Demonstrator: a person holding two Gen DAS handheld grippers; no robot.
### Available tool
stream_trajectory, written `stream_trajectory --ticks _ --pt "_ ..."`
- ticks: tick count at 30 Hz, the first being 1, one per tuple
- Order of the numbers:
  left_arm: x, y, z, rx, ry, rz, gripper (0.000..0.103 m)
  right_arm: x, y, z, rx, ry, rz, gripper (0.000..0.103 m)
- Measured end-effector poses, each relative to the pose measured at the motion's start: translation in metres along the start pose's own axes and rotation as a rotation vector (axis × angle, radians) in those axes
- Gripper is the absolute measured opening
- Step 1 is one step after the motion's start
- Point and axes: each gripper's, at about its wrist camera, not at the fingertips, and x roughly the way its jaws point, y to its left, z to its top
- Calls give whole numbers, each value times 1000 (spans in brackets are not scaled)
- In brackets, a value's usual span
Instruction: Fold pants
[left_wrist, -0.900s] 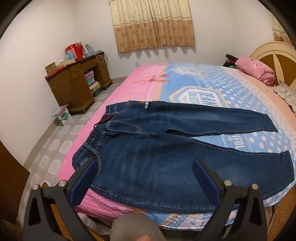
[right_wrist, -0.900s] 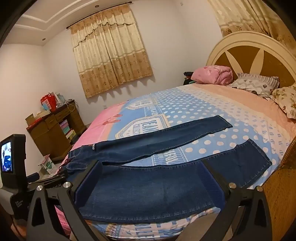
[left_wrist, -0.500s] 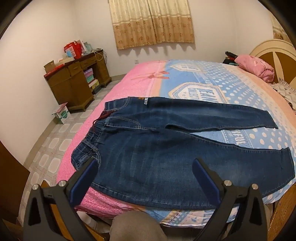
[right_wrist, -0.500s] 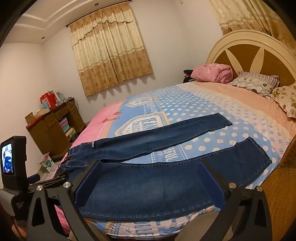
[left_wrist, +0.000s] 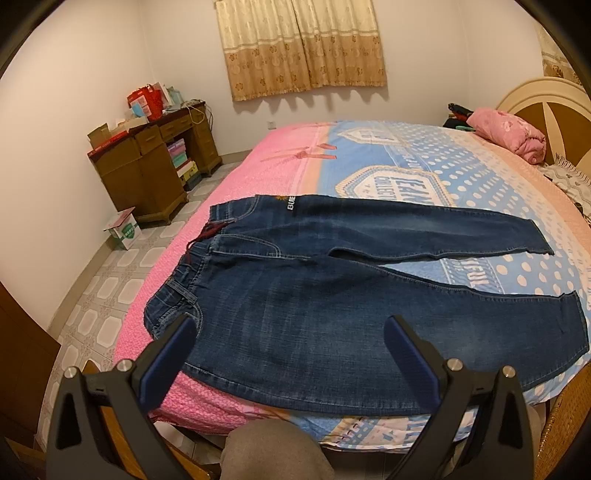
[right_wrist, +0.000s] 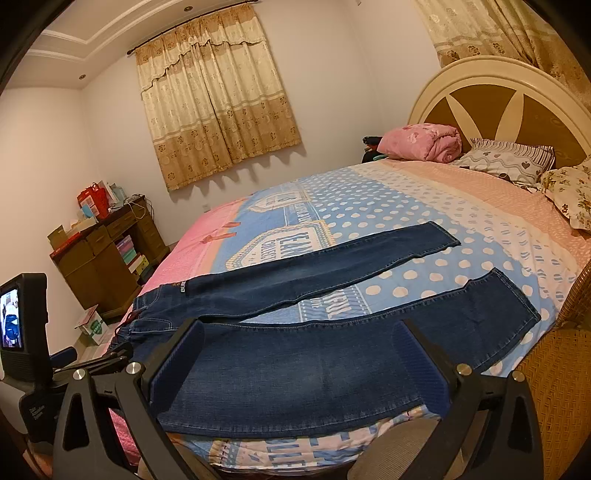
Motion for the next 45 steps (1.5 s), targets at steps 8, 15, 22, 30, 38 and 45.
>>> stream_trajectory --ticks 8,15,22,30,38,45 --pt "0 -1 -2 -1 -1 1 103 2 -2 -1 2 1 1 102" --pt "-1 -2 -3 -3 5 -5 103 2 -1 -2 -2 6 1 102" --pt "0 -2 -3 -6 6 -5 103 2 1 -1 -8 6 2 102" --pt "4 3 -2 -14 17 -11 103 2 2 0 -7 6 -1 102" --pt "5 3 -2 -15 23 -14 103 4 0 1 -2 12 -1 102" --pt "7 3 -2 -16 27 -14 103 4 -2 1 -2 15 -1 102"
